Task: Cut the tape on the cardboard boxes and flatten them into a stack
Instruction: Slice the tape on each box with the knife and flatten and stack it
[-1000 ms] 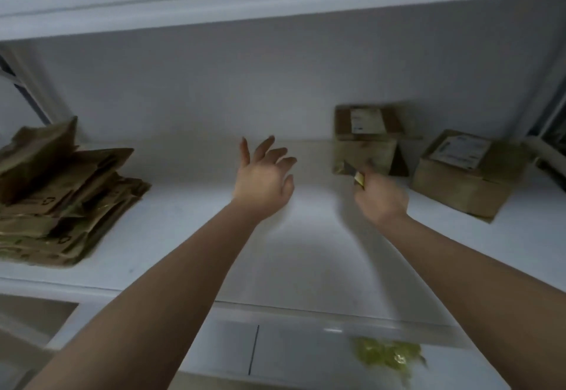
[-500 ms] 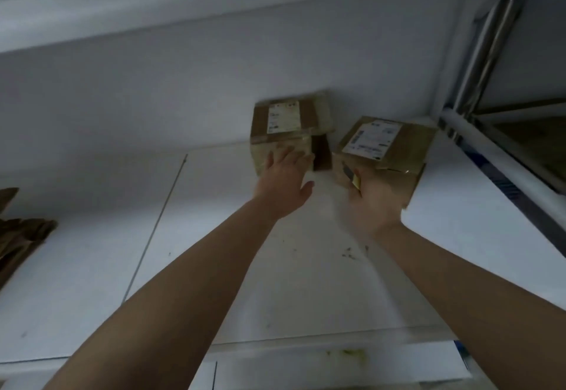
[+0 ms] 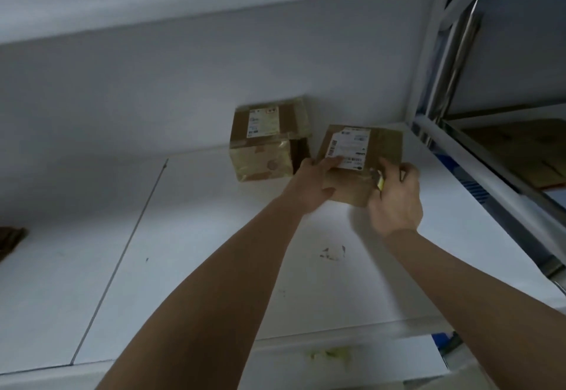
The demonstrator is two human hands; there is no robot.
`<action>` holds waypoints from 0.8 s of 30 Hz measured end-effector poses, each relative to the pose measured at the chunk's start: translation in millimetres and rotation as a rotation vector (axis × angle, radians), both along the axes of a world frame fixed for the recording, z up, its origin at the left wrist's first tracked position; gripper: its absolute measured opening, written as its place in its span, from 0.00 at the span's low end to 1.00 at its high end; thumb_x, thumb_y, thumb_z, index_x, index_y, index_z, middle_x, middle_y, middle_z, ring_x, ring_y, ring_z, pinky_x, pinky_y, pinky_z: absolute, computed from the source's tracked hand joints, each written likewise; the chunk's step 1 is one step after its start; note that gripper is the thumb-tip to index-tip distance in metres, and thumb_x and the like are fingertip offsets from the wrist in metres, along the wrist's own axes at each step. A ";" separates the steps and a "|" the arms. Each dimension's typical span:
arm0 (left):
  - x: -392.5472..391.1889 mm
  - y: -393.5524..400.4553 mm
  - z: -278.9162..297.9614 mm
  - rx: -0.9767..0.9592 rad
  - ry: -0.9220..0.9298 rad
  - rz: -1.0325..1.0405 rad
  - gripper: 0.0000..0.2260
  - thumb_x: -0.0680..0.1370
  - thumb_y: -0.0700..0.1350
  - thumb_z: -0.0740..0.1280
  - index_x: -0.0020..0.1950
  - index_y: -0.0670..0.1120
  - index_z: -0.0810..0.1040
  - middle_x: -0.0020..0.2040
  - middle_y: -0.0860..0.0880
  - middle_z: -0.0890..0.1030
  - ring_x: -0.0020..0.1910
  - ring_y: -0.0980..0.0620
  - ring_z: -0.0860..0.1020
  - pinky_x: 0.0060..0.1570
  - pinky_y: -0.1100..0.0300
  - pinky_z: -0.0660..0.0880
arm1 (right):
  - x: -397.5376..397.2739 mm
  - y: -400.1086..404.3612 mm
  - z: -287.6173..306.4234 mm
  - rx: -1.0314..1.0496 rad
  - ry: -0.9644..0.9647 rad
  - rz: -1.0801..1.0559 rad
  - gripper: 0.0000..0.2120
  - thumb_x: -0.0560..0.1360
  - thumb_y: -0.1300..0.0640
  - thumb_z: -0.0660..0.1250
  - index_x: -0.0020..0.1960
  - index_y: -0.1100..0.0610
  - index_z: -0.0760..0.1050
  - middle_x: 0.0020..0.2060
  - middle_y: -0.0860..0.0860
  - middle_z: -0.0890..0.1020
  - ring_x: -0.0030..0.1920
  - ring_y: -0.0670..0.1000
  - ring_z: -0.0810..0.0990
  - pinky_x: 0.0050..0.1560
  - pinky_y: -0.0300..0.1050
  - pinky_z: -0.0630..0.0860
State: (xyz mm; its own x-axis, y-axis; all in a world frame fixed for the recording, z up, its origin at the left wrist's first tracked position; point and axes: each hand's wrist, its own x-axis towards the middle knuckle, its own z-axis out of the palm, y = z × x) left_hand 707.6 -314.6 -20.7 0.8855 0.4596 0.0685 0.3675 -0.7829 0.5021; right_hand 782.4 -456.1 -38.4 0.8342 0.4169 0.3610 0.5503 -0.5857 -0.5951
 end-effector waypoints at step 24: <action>-427.4 -8.3 33.1 -0.040 -0.009 0.642 0.23 0.72 0.55 0.74 0.64 0.49 0.78 0.56 0.52 0.81 0.48 0.56 0.79 0.52 0.58 0.78 | -306.6 105.6 10.7 0.005 -0.007 0.706 0.16 0.74 0.65 0.63 0.61 0.57 0.73 0.62 0.57 0.67 0.60 0.60 0.71 0.48 0.52 0.75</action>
State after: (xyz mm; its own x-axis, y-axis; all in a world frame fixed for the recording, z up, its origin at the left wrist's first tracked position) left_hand 280.2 -322.9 12.4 0.4331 0.9001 0.0468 0.7521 -0.3895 0.5316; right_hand 475.8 -350.5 -27.7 0.3629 0.8559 0.3684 0.8013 -0.0848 -0.5922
